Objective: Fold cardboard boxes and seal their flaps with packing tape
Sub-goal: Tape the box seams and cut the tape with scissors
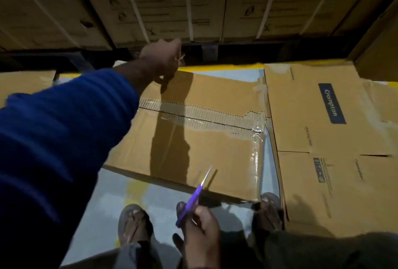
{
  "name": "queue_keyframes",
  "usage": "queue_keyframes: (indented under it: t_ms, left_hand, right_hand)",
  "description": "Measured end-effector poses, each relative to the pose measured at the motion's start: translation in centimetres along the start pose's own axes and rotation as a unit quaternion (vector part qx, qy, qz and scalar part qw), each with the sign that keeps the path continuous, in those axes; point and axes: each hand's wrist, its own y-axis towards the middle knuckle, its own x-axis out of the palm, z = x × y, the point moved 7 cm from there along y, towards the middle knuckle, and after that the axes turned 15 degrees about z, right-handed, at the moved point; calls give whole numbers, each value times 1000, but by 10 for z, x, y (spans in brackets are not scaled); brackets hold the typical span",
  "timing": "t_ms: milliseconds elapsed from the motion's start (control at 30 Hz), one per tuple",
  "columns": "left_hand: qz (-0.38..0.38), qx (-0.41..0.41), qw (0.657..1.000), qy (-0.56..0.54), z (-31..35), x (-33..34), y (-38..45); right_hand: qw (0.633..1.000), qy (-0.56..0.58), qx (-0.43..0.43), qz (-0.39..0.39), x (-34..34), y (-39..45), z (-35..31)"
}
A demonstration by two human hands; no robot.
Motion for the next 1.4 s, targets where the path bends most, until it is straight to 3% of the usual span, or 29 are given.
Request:
queue_keyframes:
  t_ms: [100, 367, 533, 633, 733, 867, 967, 1067, 1167, 1267, 1333, 1400]
  left_hand:
    - [-14, -29, 999, 5, -14, 27, 16]
    - [-95, -1, 995, -5, -28, 56, 40]
    - [-66, -49, 995, -50, -45, 46, 36]
    - [-41, -144, 977, -152, -98, 36, 22]
    - [-6, -235, 934, -271, -145, 21, -6]
    - [13, -298, 889, -348, -164, 27, -52]
    - [49, -318, 869, -376, -159, 37, -78]
    - [82, -349, 840, -408, -162, 46, -89]
    - [88, -375, 822, -420, -178, 52, -102]
    - [119, -395, 821, -395, -172, 22, -140]
    - [120, -404, 818, -391, -151, -6, -173]
    - [115, -403, 818, -394, -135, -25, -203]
  right_hand:
    - [999, 17, 35, 6, 6, 10, 10]
    - [980, 173, -63, 76, 21, 27, -20]
    - [967, 205, -114, 100, 14, 52, -78]
    - [967, 159, -182, 80, 13, 93, -142]
    - [961, 92, -256, 59, 32, 145, -227]
    - [943, -23, -332, 6, 85, 193, -319]
    - [924, -109, -368, -8, 107, 200, -345]
    - [885, -195, -423, -3, 109, 201, -344]
    - [797, -296, -526, 3, 98, 163, -331]
    - [732, -327, -595, -60, 86, 99, -296]
    - [713, -343, -600, -118, 84, 65, -266]
    - [716, -350, -587, -141, 85, 47, -240]
